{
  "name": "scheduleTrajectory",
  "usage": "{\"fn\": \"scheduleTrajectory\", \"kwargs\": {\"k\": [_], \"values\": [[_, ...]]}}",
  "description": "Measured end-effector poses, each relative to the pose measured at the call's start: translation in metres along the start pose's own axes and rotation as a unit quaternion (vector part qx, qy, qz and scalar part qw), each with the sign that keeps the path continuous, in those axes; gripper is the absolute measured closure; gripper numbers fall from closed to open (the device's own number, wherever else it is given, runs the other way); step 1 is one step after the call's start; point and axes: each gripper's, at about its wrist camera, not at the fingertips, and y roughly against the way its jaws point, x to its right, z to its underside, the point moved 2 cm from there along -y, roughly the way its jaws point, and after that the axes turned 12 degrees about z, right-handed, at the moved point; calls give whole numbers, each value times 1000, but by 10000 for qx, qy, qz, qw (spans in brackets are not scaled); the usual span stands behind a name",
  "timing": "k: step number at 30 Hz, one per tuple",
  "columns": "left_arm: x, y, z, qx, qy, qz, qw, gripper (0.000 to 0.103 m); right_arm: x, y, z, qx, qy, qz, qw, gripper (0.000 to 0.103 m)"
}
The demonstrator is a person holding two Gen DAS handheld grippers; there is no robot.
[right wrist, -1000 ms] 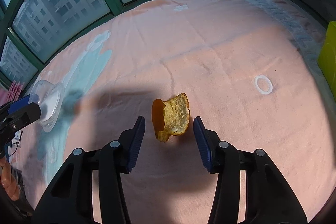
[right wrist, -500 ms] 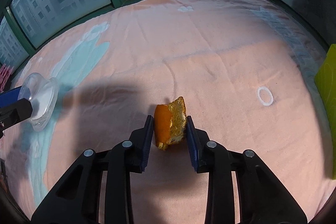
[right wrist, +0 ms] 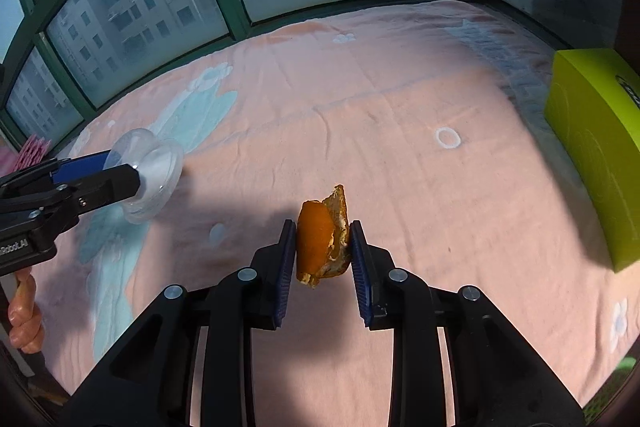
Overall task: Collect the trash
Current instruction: 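Carry the clear tub and orange-gold wrapper to the green basket with both tools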
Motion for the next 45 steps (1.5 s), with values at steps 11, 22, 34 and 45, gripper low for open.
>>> {"fn": "scheduleTrajectory", "kwargs": {"k": [11, 22, 34, 45], "values": [[97, 2, 30, -109, -542, 576, 9968, 52, 61, 88, 70, 212, -668, 361, 9969, 76], [215, -13, 60, -363, -1241, 1307, 9830, 52, 148, 154, 158, 203, -1589, 1256, 9791, 76], [319, -38, 89, -753, -1780, 1890, 9628, 52, 240, 201, 239, -27, -2405, 2095, 9478, 73], [377, -68, 107, -1057, -2123, 2122, 9480, 52, 283, 225, 277, -11, -2905, 2398, 9264, 57]]}}
